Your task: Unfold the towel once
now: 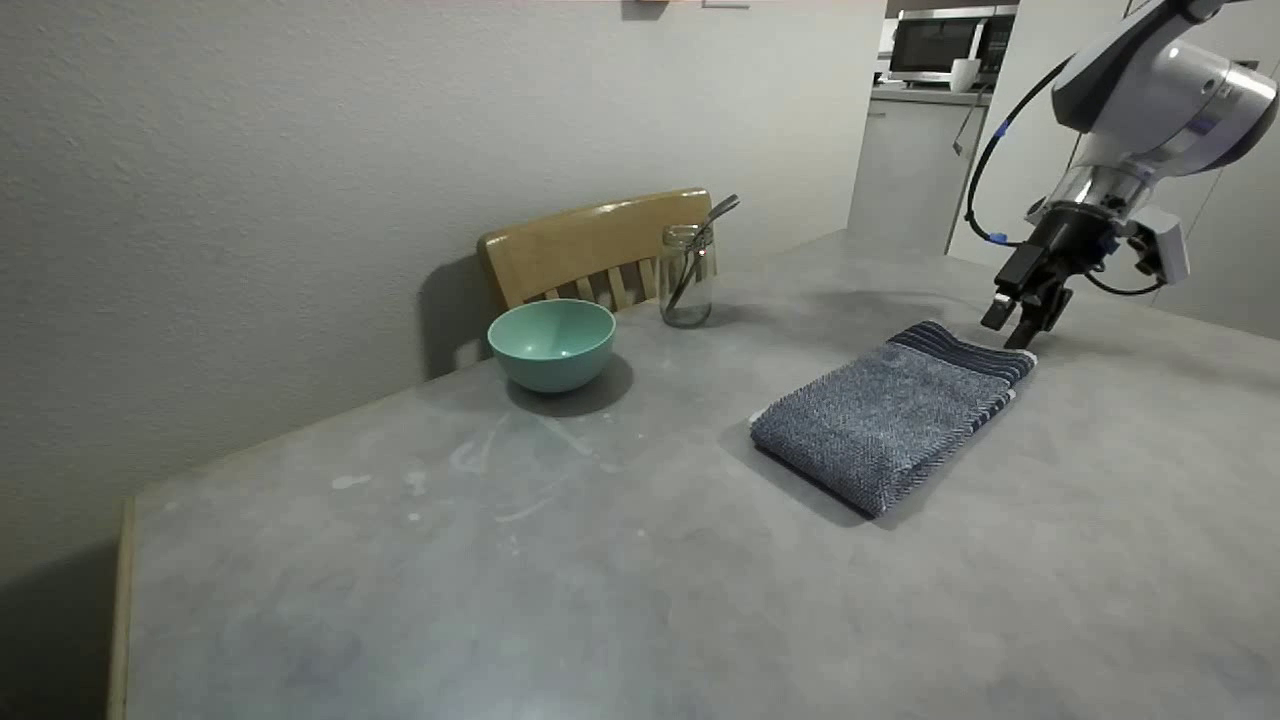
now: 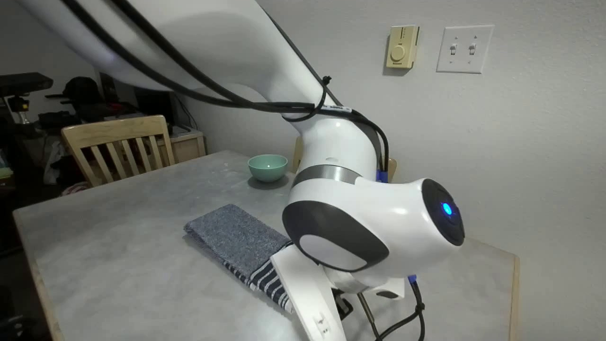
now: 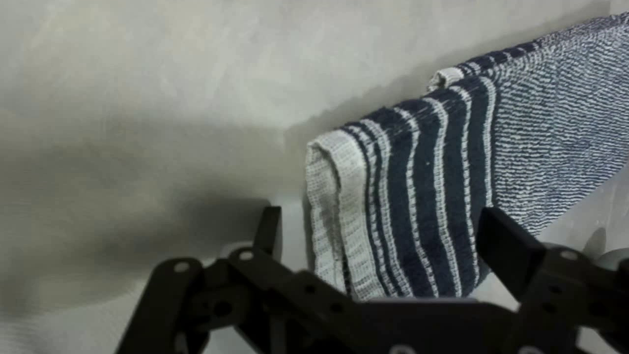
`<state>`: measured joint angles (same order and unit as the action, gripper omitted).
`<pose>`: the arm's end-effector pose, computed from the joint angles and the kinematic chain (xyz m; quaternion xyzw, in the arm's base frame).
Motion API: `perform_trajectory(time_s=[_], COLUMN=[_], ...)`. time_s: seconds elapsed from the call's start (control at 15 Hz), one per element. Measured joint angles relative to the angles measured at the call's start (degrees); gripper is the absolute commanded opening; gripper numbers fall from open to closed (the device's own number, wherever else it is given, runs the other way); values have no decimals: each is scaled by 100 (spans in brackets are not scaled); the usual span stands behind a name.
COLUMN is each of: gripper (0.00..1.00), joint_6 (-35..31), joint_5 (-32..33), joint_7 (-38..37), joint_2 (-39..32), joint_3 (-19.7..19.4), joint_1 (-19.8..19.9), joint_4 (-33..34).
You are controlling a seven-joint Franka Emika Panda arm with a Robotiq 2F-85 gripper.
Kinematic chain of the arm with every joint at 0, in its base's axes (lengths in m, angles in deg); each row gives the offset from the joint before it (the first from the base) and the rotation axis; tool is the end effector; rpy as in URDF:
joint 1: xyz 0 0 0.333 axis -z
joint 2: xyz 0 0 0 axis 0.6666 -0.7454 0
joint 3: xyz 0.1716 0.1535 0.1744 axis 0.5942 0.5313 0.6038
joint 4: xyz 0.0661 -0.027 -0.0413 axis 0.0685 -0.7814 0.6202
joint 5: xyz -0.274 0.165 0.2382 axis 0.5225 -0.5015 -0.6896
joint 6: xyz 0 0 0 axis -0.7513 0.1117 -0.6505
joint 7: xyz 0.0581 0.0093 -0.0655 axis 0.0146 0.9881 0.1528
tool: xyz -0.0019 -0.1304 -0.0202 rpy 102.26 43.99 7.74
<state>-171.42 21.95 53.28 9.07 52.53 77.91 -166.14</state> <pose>0.5215 -0.3073 0.0821 -0.9468 0.0768 -0.0131 0.3123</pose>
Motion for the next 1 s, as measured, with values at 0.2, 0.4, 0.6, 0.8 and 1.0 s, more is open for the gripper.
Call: perform_trajectory(time_s=[0.2, 0.4, 0.6, 0.8, 1.0], gripper=[100, 100, 75, 60, 40], joint_6=[376, 684, 837, 970, 991], joint_5=[1, 55, 141, 218, 223], joint_7=[6, 16, 14, -2, -15], joint_2=[-168, -316, -406, -483, -539], joint_3=[-3, 5, 4, -20, -49], joint_1=[18, -76, -234, -323, -335], joint_4=[281, 530, 693, 852, 929])
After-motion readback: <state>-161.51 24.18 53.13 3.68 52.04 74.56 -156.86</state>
